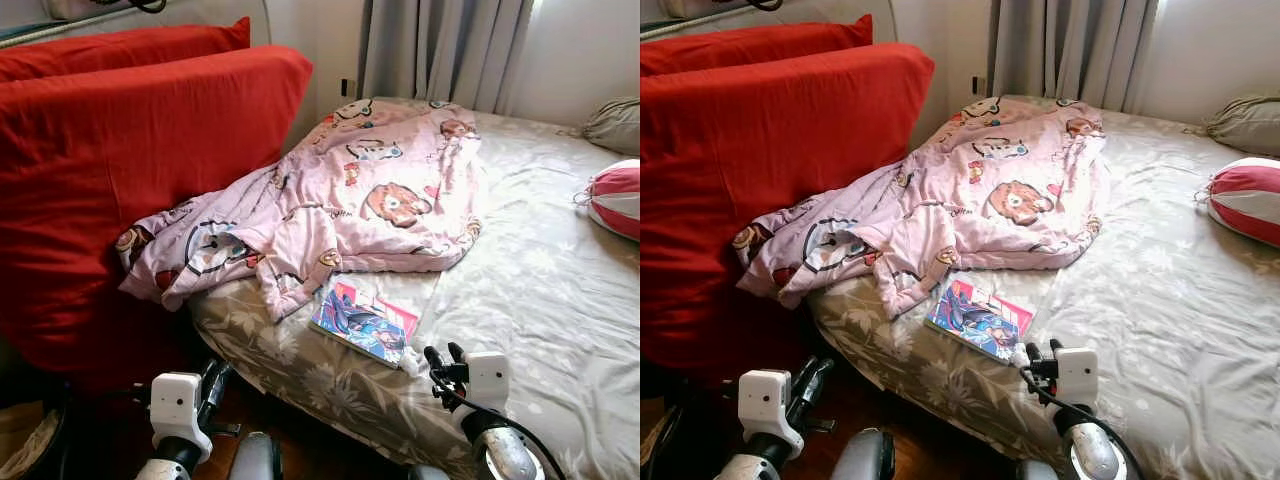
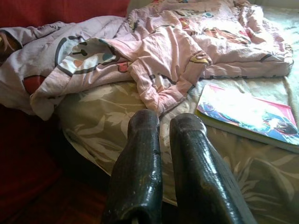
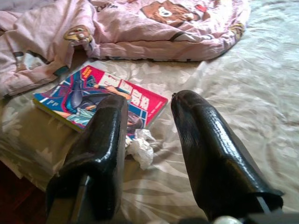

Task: Clean up the room

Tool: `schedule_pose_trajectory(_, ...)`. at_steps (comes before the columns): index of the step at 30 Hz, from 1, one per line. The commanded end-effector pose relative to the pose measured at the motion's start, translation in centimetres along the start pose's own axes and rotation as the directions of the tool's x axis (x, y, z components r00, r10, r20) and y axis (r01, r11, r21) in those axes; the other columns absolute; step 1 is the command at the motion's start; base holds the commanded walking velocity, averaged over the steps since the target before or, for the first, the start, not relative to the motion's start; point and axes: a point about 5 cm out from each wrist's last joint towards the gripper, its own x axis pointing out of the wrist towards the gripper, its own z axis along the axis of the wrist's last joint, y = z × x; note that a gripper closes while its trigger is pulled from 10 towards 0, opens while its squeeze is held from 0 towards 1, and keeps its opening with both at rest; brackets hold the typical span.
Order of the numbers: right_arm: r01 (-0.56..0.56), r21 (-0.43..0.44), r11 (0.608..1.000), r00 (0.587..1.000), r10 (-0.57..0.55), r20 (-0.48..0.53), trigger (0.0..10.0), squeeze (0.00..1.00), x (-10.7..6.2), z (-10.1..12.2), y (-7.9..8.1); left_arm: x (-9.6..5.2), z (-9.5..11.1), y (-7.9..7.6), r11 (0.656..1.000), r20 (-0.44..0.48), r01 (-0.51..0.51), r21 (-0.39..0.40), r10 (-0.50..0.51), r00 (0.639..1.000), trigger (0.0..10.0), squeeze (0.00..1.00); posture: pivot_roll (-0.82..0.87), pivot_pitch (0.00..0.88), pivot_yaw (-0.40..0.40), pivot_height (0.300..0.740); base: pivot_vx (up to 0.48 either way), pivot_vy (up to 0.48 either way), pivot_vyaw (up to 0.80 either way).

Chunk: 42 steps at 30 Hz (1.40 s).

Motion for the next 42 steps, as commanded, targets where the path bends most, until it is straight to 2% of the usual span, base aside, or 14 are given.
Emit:
schedule_pose_trajectory(1,-0.004,0.004,1.000,1.000,0.004,0.009,10.0,0.00,0.1,0.1,0.1,-0.2,-0.3,0.2,1.000,-0.010,-0.011,-0.012,0.011,1.000,10.0,0.00,0.09,0.000,0.013,0.612,0.000,0.000,0.00)
schedule_pose_trajectory(8,-0.014,0.015,1.000,1.000,0.014,0.017,10.0,0.00,0.2,0.2,0.3,-0.2,-0.3,0.1,1.000,-0.011,-0.011,-0.019,0.011,1.000,10.0,0.00,0.09,0.000,0.012,0.612,0.000,0.000,0.00)
schedule_pose_trajectory(12,-0.031,-0.006,1.000,0.999,0.031,0.014,10.0,0.00,0.2,0.3,0.5,-0.2,-0.3,0.1,1.000,-0.014,-0.011,-0.020,0.010,1.000,10.0,0.00,0.09,0.000,0.011,0.612,0.000,0.000,0.00)
schedule_pose_trajectory(22,-0.053,-0.007,0.999,0.999,0.053,0.004,10.0,0.00,0.1,0.0,0.7,0.0,-0.1,0.0,1.000,-0.008,-0.007,-0.021,0.007,1.000,10.0,0.00,0.09,0.000,0.013,0.612,0.000,0.000,0.77)
schedule_pose_trajectory(36,-0.025,0.021,0.999,0.999,0.024,0.022,10.0,0.00,0.2,0.2,0.4,0.0,-0.1,-0.1,1.000,-0.012,0.005,-0.028,-0.005,1.000,10.0,0.00,0.09,0.000,0.014,0.612,0.000,0.000,0.00)
schedule_pose_trajectory(42,0.043,0.037,0.998,0.999,-0.043,-0.011,10.0,0.00,0.2,-0.4,-0.3,0.0,-0.2,-0.2,1.000,-0.015,0.008,-0.029,-0.009,1.000,10.0,0.00,0.09,0.000,0.014,0.612,0.000,0.000,0.00)
